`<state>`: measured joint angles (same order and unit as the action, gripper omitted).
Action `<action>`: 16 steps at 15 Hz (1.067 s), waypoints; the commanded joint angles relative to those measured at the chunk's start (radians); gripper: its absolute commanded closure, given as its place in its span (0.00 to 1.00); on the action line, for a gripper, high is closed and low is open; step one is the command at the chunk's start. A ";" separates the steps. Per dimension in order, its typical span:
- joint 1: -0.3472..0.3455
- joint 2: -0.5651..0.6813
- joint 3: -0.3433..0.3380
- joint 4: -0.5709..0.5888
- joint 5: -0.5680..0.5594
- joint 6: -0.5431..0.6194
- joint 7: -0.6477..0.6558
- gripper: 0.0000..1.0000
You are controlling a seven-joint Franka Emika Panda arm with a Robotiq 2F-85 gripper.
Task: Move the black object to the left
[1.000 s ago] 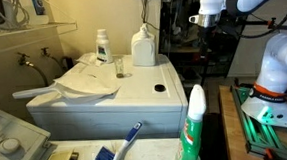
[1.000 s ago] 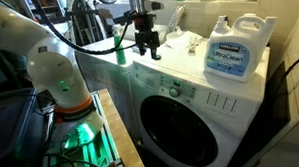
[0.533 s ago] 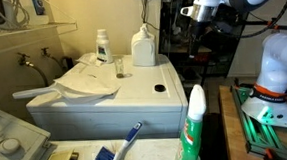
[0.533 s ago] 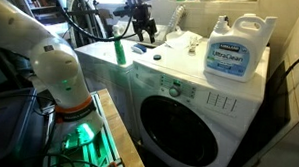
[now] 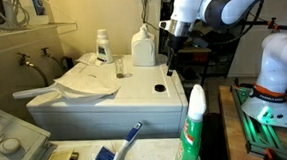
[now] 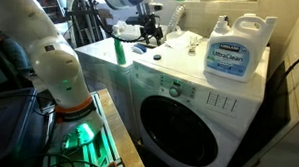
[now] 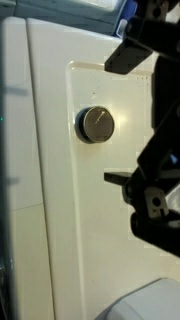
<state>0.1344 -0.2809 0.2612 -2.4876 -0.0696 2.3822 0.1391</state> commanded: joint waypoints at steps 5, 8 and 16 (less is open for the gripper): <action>0.015 0.224 -0.021 0.120 -0.018 0.005 0.025 0.00; 0.021 0.264 -0.025 0.139 -0.026 0.002 0.038 0.00; 0.033 0.328 -0.037 0.158 -0.074 0.012 0.092 0.27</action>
<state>0.1470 0.0240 0.2447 -2.3403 -0.1159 2.3838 0.1955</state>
